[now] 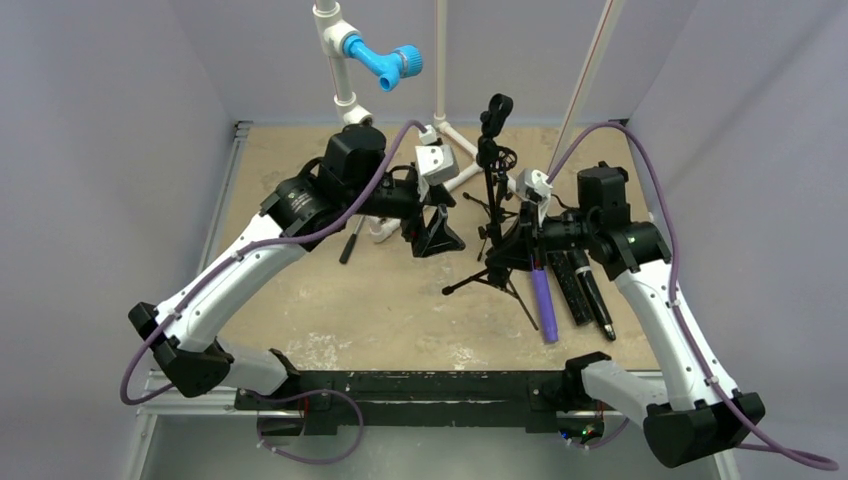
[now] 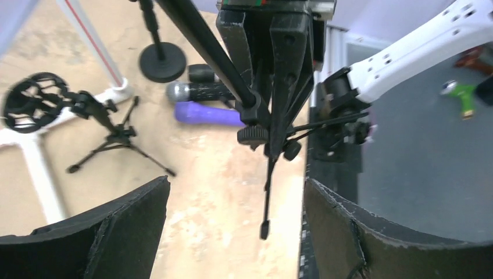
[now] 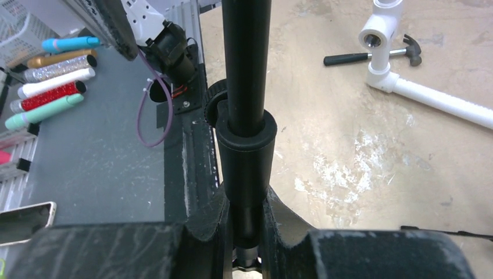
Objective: Remove the microphone from the stand
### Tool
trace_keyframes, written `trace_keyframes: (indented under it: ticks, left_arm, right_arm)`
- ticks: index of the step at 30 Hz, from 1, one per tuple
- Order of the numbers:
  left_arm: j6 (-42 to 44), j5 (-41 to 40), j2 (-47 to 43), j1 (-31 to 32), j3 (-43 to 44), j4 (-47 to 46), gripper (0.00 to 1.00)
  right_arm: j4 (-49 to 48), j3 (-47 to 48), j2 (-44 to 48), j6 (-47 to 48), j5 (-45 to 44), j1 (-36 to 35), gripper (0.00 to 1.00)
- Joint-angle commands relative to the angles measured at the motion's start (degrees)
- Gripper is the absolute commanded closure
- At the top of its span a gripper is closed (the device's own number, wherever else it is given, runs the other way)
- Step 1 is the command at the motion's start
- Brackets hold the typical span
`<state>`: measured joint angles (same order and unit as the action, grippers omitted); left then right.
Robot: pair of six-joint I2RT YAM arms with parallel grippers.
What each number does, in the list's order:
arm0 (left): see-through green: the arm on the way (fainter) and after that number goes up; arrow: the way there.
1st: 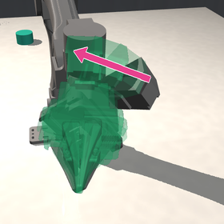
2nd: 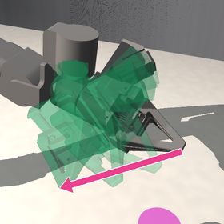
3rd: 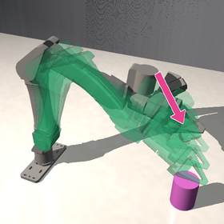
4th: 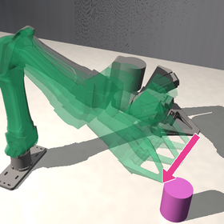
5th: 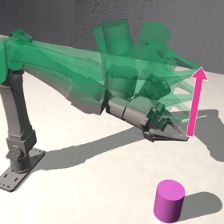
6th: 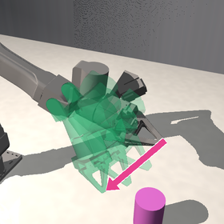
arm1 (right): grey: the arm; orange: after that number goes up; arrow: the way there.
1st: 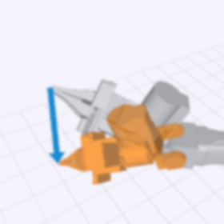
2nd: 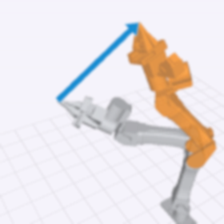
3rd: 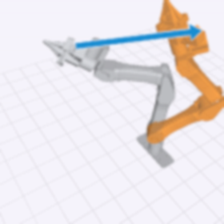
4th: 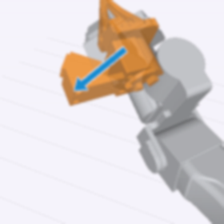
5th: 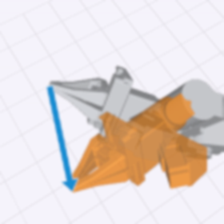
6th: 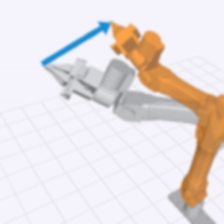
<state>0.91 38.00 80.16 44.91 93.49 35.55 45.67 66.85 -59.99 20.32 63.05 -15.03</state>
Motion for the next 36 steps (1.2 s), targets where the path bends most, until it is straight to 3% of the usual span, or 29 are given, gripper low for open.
trace_keyframes:
  ticks: [1, 18, 24, 36]
  left_arm:
    - [15.8, -13.0, -1.3, 3.8, 3.0, 6.4, 0.18]
    - [24.1, -30.9, 5.4, 16.1, 10.0, 4.9, 0.29]
    - [26.1, -33.3, 7.9, 17.3, 11.7, 4.7, 0.34]
    - [26.5, -32.7, 10.9, 17.6, 14.7, 5.7, 0.56]
  right_arm:
    - [-5.0, -0.8, 3.1, -5.1, 4.2, 2.3, 1.00]
    - [-8.4, -2.6, 3.2, -9.0, 4.6, 5.4, 1.00]
    - [-8.8, -2.9, 3.3, -9.2, 4.9, 5.4, 1.00]
    - [-9.1, -3.4, 4.2, -9.2, 5.0, 5.4, 1.00]
